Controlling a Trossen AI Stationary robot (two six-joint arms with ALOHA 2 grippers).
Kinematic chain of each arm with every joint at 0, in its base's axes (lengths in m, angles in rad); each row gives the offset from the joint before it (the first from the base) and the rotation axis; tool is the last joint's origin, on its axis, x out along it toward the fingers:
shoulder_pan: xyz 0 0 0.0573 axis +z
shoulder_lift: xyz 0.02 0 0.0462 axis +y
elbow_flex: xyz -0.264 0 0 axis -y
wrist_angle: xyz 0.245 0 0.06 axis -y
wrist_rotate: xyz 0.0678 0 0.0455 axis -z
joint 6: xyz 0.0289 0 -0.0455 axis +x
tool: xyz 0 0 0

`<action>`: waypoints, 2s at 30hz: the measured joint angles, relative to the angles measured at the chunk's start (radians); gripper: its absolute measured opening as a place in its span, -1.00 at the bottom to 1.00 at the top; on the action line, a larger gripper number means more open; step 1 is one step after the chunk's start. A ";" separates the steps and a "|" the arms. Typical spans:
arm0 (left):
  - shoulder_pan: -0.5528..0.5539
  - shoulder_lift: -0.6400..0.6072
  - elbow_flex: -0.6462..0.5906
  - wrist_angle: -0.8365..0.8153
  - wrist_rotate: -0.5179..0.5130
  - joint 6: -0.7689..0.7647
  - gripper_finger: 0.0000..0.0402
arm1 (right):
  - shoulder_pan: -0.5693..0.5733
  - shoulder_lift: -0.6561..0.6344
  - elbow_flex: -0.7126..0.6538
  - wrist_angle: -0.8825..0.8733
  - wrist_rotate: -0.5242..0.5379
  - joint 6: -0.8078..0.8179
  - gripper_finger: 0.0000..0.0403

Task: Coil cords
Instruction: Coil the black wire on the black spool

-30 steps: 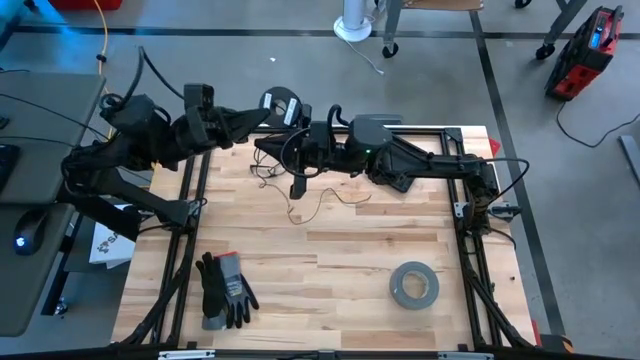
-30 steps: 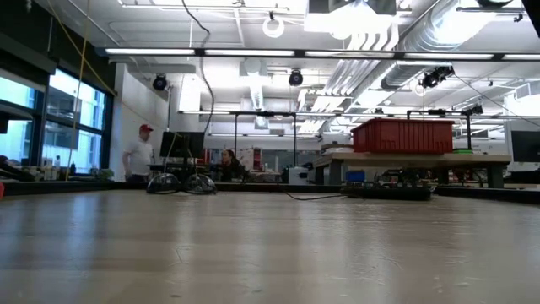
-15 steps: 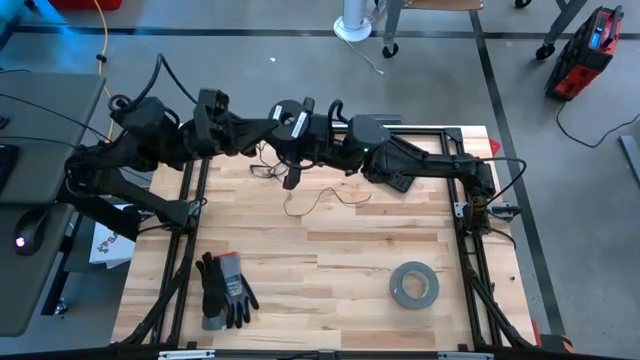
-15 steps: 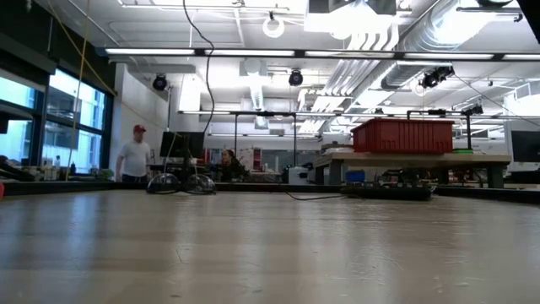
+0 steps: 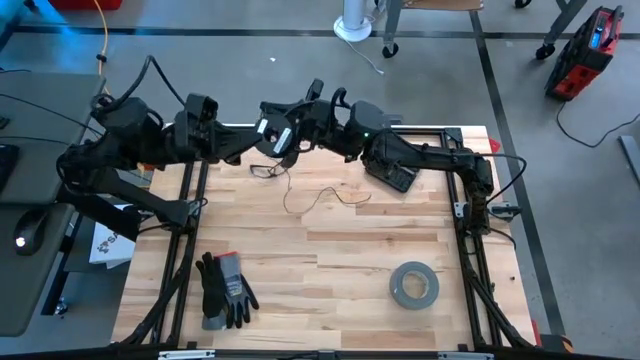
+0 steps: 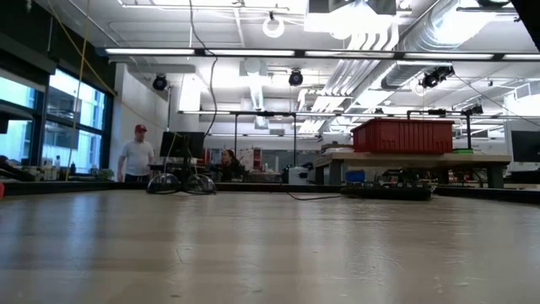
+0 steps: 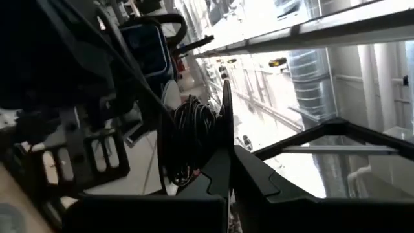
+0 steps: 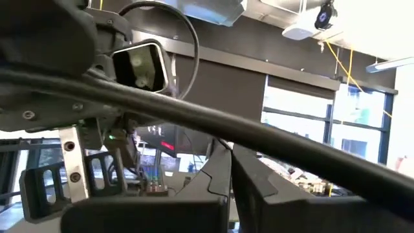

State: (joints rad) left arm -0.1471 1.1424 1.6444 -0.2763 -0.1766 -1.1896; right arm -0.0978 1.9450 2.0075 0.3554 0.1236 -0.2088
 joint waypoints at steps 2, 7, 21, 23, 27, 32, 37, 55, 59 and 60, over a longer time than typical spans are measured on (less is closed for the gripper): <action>0.000 -0.012 0.000 -0.035 0.008 0.019 -1.00 | -0.013 0.000 0.000 0.000 -0.017 -0.014 -1.00; 0.000 -0.057 0.000 -0.179 -0.026 0.160 -1.00 | -0.040 -0.003 0.000 -0.022 -0.031 -0.093 -1.00; 0.003 -0.074 0.000 -0.405 -0.434 1.124 -1.00 | -0.086 -0.088 0.000 -0.277 -0.016 -0.155 -1.00; 0.003 -0.058 -0.001 -0.363 -0.494 1.294 -1.00 | -0.085 -0.095 0.001 -0.307 -0.015 -0.148 -1.00; 0.003 -0.031 -0.001 -0.245 -0.528 1.559 -1.00 | -0.078 -0.108 0.001 -0.378 -0.020 -0.134 -1.00; -0.001 -0.015 -0.002 -0.180 -0.487 1.677 -1.00 | -0.066 -0.133 0.001 -0.405 0.009 -0.071 -1.00; -0.011 -0.016 -0.002 -0.168 -0.481 1.641 -1.00 | -0.066 -0.154 0.001 -0.489 0.022 0.036 -0.84; -0.039 -0.017 -0.001 -0.165 -0.423 1.613 -1.00 | -0.073 -0.262 -0.001 -0.919 -0.118 0.054 -0.15; -0.038 -0.017 -0.001 -0.165 -0.333 1.548 -1.00 | -0.118 -0.276 0.000 -0.918 -0.234 0.121 -0.15; -0.038 -0.017 0.000 -0.165 -0.310 1.535 -1.00 | -0.132 -0.277 0.001 -0.921 -0.274 0.145 -0.15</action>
State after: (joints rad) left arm -0.1853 1.1255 1.6439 -0.4416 -0.4864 0.3453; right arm -0.2296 1.6684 2.0085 -0.5653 -0.1508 -0.0643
